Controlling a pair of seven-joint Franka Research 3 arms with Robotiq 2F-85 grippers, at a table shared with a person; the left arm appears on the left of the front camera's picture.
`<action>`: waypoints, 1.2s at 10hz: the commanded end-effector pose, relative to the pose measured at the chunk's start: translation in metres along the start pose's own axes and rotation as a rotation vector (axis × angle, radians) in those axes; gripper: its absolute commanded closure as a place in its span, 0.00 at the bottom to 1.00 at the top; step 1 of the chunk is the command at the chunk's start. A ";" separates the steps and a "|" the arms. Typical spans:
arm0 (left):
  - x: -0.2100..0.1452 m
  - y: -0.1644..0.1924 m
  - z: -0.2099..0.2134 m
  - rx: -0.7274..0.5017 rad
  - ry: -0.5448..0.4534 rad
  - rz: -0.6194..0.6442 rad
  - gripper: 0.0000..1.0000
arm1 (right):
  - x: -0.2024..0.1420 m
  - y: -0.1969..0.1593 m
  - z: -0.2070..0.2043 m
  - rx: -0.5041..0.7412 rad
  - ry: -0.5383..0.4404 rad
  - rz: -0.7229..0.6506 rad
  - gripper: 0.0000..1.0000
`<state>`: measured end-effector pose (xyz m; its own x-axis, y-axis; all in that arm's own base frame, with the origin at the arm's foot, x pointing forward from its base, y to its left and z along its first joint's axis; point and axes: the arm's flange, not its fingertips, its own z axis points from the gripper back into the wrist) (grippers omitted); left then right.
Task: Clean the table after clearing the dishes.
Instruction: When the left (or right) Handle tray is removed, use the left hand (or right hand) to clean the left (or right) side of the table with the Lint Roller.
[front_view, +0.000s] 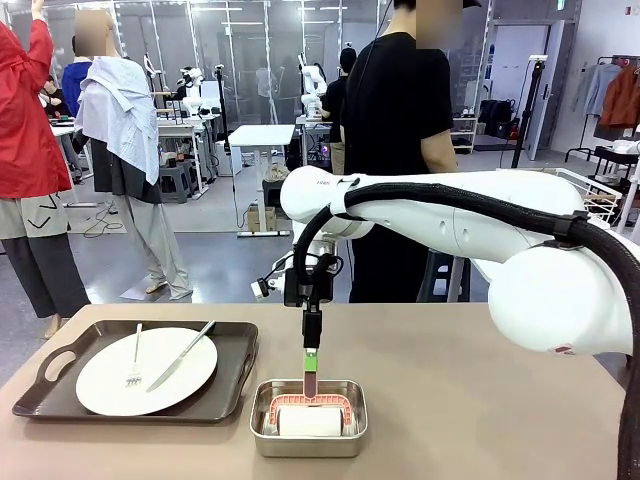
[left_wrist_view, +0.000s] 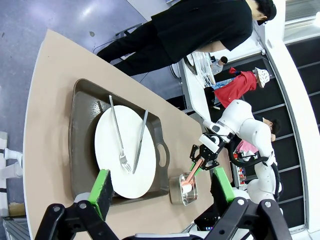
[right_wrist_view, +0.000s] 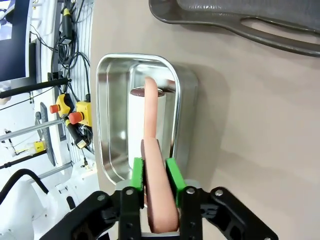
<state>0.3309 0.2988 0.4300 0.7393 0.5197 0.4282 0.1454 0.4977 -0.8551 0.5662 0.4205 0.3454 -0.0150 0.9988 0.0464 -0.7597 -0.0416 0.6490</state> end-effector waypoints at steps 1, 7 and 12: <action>0.003 -0.002 0.003 -0.017 -0.005 -0.003 0.00 | 0.013 -0.002 0.009 0.006 0.012 -0.027 0.99; 0.003 -0.002 0.003 -0.017 -0.005 -0.003 0.00 | 0.016 0.006 0.010 0.007 0.022 -0.045 1.00; 0.003 -0.002 0.003 -0.017 -0.005 -0.003 0.00 | 0.028 0.095 0.056 -0.073 -0.001 -0.159 1.00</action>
<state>0.3309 0.2989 0.4300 0.7391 0.5199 0.4283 0.1454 0.4977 -0.8551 0.5415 0.4417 0.4215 0.0538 0.9985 -0.0136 -0.7995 0.0513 0.5985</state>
